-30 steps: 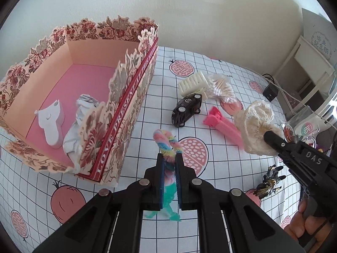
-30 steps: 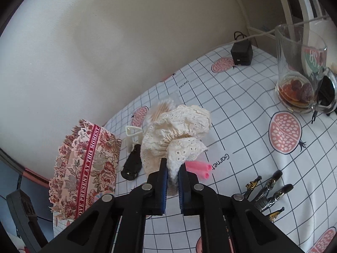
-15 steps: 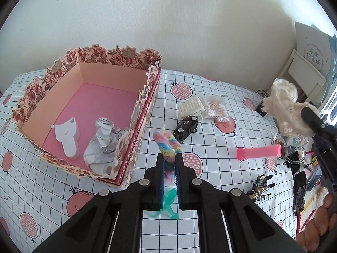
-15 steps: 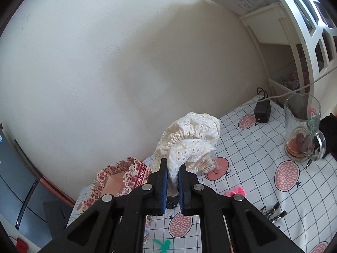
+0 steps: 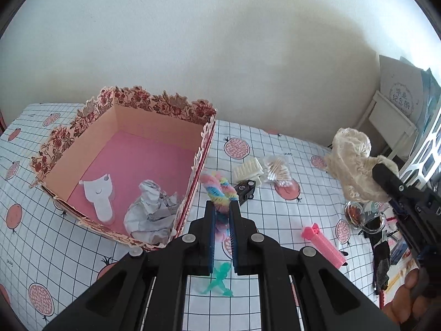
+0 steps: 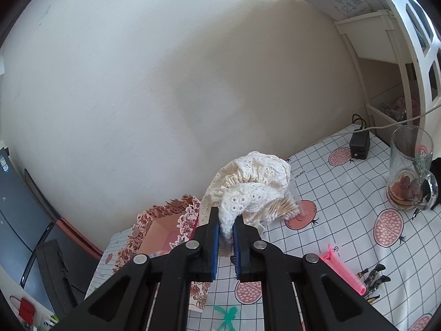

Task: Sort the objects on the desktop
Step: 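Carry both held objects over the gift box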

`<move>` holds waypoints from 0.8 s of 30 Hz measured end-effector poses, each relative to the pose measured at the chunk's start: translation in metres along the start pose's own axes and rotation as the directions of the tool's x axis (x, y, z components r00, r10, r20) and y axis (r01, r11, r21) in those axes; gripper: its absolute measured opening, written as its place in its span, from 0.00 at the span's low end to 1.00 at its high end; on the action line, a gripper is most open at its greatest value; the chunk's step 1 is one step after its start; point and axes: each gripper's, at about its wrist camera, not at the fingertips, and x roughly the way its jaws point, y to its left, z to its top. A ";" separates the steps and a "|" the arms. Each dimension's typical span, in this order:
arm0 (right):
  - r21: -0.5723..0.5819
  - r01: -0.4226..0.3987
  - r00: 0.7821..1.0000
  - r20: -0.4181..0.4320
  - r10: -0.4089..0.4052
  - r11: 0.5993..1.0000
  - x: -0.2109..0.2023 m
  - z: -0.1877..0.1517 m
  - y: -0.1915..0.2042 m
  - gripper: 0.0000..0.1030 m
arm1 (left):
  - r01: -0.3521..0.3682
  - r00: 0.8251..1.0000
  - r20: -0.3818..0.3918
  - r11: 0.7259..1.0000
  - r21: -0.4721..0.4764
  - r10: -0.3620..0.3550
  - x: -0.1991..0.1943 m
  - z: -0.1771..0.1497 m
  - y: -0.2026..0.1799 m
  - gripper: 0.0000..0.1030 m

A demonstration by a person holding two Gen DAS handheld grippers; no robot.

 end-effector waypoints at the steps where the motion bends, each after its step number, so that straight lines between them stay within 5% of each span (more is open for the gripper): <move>1: 0.000 -0.008 1.000 -0.004 0.008 1.000 0.001 -0.002 0.002 0.09 | 0.004 1.000 0.024 1.000 -0.002 -0.004 -0.005 0.002 0.001 0.09; 13: -0.062 -0.055 0.998 -0.031 0.053 0.997 0.016 -0.018 0.030 0.09 | -0.001 0.980 0.197 0.999 -0.049 0.011 -0.043 0.016 0.025 0.09; 24: -0.075 -0.077 0.995 -0.063 0.072 0.994 0.033 -0.032 0.052 0.09 | -0.049 0.966 0.243 0.987 -0.155 0.087 -0.059 0.020 0.067 0.09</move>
